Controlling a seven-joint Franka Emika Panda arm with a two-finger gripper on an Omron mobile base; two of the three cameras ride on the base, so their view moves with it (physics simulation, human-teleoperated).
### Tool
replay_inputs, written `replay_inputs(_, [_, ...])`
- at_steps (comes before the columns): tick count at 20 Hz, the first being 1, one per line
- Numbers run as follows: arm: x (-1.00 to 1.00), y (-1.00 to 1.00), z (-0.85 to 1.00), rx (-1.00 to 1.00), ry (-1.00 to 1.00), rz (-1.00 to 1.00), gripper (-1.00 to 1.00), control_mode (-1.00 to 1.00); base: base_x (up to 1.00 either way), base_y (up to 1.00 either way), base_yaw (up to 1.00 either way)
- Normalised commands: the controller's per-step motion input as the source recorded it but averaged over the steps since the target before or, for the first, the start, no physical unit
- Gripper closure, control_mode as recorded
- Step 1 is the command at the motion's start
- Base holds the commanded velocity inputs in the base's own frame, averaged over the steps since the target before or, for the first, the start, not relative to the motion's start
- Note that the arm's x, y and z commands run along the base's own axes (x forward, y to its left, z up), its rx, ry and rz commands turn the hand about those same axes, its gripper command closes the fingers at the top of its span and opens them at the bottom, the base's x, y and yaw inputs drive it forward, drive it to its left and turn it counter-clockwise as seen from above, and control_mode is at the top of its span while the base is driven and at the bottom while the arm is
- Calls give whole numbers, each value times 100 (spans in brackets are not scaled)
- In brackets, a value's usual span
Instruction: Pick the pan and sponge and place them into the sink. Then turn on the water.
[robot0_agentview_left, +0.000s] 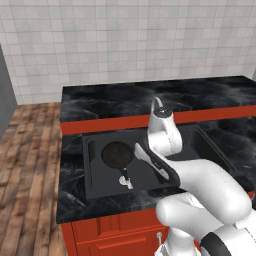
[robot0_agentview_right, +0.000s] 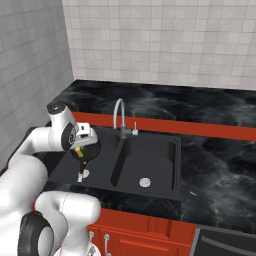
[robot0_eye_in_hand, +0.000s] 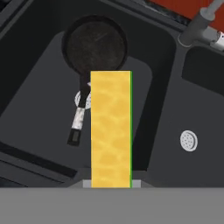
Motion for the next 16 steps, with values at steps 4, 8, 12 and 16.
replay_inputs(4, [42, 29, -18, 0, 0, 0, 100, -100, 0, 0, 0])
replay_inputs(8, [43, 25, -30, 0, 0, 0, 100, -100, 0, 0, 0])
replay_inputs(12, [45, 7, -46, -2, 0, 0, 100, -100, 0, 0, 0])
replay_inputs(16, [51, 0, -44, -4, 0, 0, 100, -100, 0, 0, 0])
